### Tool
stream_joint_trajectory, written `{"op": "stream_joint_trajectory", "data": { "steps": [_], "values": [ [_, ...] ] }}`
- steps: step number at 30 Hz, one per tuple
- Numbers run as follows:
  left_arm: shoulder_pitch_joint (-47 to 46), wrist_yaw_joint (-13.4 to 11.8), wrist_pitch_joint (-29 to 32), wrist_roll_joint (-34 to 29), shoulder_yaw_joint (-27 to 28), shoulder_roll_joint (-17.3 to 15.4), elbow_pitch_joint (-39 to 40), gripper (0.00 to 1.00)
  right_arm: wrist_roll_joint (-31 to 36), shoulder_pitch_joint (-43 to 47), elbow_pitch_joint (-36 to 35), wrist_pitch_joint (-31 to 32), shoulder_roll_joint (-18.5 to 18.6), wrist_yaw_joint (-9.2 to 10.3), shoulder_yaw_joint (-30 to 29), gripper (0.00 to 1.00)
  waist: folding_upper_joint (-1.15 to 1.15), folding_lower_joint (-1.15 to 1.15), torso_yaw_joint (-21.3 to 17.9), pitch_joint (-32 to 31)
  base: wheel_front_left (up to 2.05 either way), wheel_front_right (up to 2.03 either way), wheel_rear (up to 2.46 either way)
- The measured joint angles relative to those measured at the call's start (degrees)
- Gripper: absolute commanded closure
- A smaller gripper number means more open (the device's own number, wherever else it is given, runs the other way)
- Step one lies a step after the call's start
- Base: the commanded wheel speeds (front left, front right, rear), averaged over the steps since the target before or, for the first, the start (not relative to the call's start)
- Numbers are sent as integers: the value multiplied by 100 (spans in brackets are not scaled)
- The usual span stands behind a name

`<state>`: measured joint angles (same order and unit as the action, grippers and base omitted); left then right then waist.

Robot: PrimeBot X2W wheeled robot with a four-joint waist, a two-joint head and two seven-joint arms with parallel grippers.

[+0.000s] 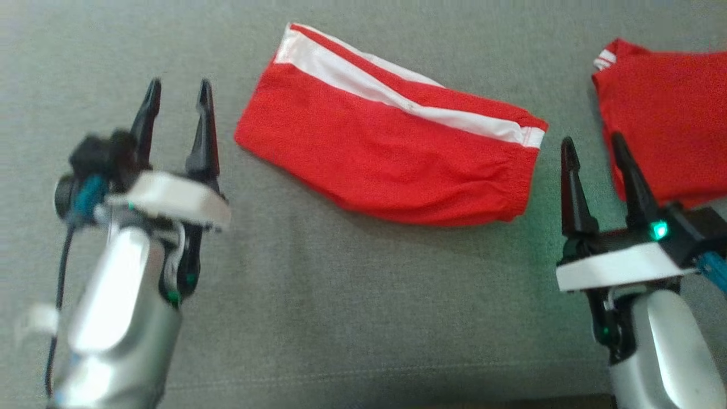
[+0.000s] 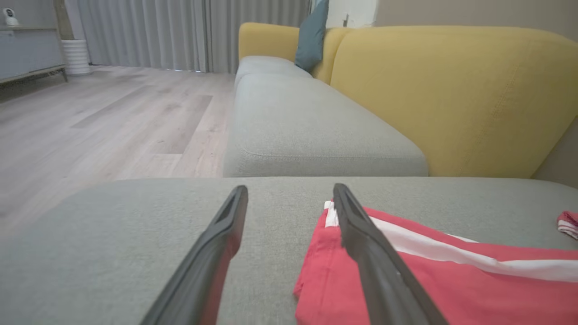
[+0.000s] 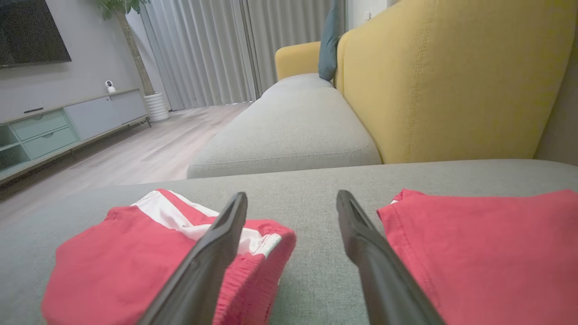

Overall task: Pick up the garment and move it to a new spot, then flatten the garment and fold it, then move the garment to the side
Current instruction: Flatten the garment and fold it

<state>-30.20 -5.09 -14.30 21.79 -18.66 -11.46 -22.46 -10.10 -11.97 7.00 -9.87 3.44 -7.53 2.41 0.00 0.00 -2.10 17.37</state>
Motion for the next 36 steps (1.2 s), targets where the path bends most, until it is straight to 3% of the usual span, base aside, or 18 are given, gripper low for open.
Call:
{"op": "stream_joint_trajectory", "data": {
  "steps": [8, 17, 36],
  "values": [
    [1684, -98, -1, -424, 630, 108, 1222, 0, 156, 681, -472, 369, -55, 0, -97, 0, 0, 0, 175, -559, 0, 0, 0],
    [2880, -38, -1, -661, 843, 255, 1608, 0, 101, 1369, -738, 638, -73, 0, -75, 0, 0, 0, 133, -1177, 0, 0, 0],
    [3140, 64, -1, -776, 1005, 370, 1638, 0, 4, 1611, -871, 789, -79, 0, -42, 0, 0, 0, 102, -1341, 0, 0, 0]
  ]
}}
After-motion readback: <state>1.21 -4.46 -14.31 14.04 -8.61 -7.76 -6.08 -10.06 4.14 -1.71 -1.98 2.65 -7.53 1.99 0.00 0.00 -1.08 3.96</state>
